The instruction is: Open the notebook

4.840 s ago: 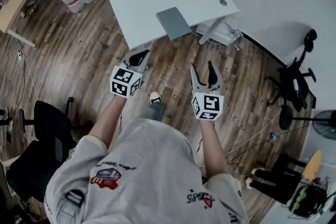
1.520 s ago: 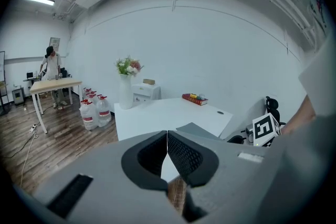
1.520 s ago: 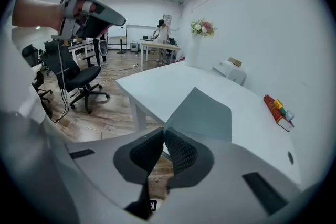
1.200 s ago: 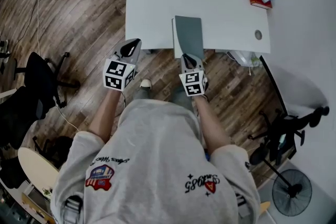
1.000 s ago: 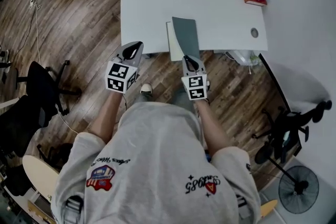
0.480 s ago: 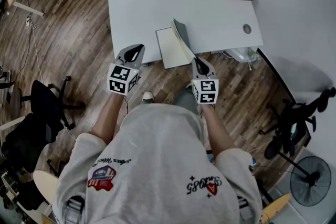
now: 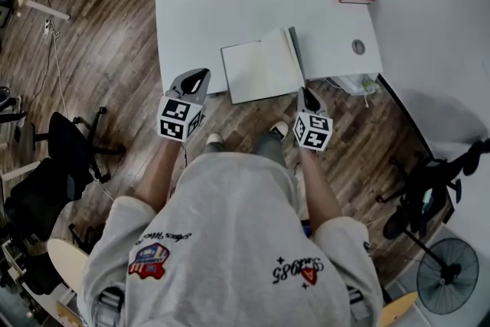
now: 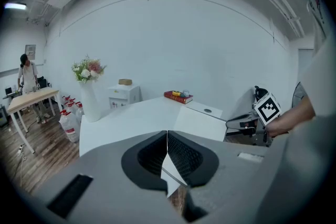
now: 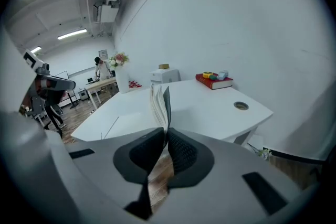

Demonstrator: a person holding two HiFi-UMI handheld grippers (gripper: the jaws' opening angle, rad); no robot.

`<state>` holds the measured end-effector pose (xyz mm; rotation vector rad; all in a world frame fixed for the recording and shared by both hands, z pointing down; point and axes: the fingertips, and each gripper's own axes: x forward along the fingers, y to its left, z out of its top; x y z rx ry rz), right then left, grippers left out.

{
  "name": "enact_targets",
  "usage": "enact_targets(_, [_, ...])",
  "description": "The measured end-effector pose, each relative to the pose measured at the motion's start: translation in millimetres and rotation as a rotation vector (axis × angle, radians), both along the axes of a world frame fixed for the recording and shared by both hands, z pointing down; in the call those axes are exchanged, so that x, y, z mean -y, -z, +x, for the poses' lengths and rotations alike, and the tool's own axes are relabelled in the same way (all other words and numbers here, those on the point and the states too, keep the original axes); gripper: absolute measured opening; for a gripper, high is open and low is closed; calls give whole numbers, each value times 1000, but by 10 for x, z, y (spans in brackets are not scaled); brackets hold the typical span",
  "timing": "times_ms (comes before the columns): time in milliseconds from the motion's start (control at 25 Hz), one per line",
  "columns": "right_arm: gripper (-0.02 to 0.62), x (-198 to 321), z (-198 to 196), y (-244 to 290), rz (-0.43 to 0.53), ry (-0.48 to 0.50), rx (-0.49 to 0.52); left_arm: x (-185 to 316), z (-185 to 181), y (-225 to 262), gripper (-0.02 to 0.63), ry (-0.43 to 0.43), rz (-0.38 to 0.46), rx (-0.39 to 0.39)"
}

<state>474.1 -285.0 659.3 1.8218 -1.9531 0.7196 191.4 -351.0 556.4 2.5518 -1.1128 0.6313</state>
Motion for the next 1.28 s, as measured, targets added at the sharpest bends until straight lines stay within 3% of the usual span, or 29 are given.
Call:
enact_targets(200, [35, 27, 369, -294, -77, -2, 72, -89, 310, -7, 6, 33, -13, 18])
enact_targets(480, [46, 54, 679, -701, -188, 89, 139, -277, 737, -86, 6, 121, -48, 35])
enact_targets(720, [24, 65, 899, -967, -229, 169, 47, -497, 977, -348, 6, 205, -111, 37])
enact_targets(960, [5, 85, 1092, -695, -99, 116, 27, -752, 1118, -417, 6, 175, -120, 24])
enact_targets(1280, [3, -337, 742, -186, 6, 92, 9, -983, 863, -33, 6, 126, -1, -29])
